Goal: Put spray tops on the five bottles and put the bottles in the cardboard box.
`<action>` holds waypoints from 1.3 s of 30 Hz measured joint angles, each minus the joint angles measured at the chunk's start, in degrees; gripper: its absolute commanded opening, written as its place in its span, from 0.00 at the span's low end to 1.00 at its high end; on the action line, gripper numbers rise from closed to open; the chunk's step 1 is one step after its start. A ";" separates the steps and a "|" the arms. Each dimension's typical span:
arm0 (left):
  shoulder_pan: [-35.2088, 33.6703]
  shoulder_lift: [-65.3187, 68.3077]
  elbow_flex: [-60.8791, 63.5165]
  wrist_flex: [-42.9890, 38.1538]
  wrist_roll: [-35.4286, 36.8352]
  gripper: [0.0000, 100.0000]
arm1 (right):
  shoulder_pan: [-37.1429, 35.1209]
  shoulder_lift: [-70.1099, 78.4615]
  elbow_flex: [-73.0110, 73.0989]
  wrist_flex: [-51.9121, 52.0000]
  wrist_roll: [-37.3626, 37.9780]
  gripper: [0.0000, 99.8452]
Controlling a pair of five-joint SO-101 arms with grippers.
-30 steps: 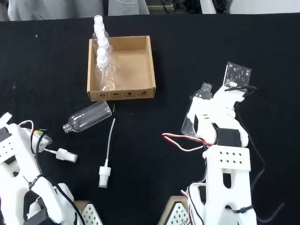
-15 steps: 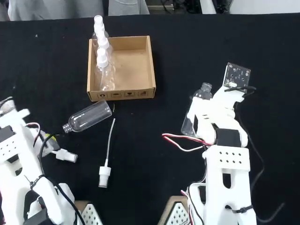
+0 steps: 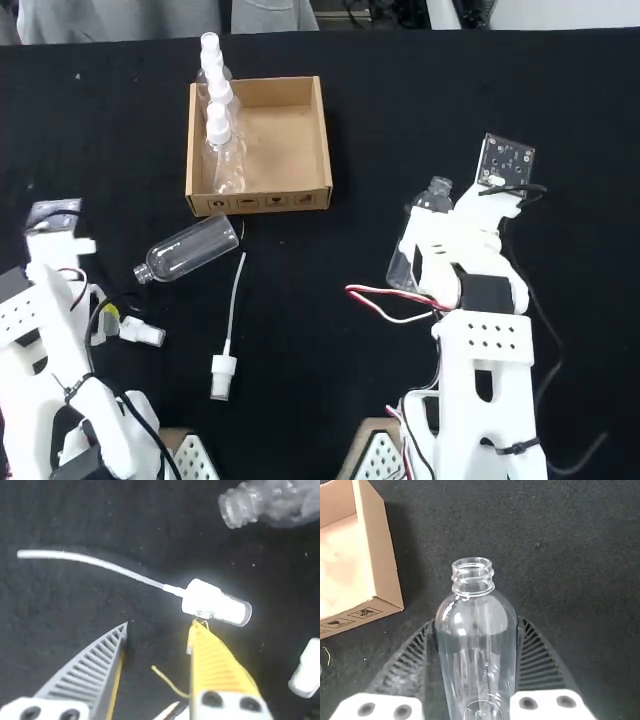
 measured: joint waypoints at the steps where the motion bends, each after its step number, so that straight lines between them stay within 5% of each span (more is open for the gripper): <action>1: 0.44 0.00 0.00 -0.09 -1.76 0.17 | 0.00 0.00 0.00 0.00 0.00 0.06; 9: 5.36 0.18 0.00 -0.09 -11.34 0.26 | 0.00 0.00 0.00 0.00 0.88 0.06; 30: 12.57 0.18 0.00 5.80 -38.07 0.26 | 0.00 0.00 0.00 0.00 1.23 0.06; 39: 12.57 3.78 0.00 -1.41 -43.52 0.26 | 0.00 0.00 0.00 -0.26 1.23 0.06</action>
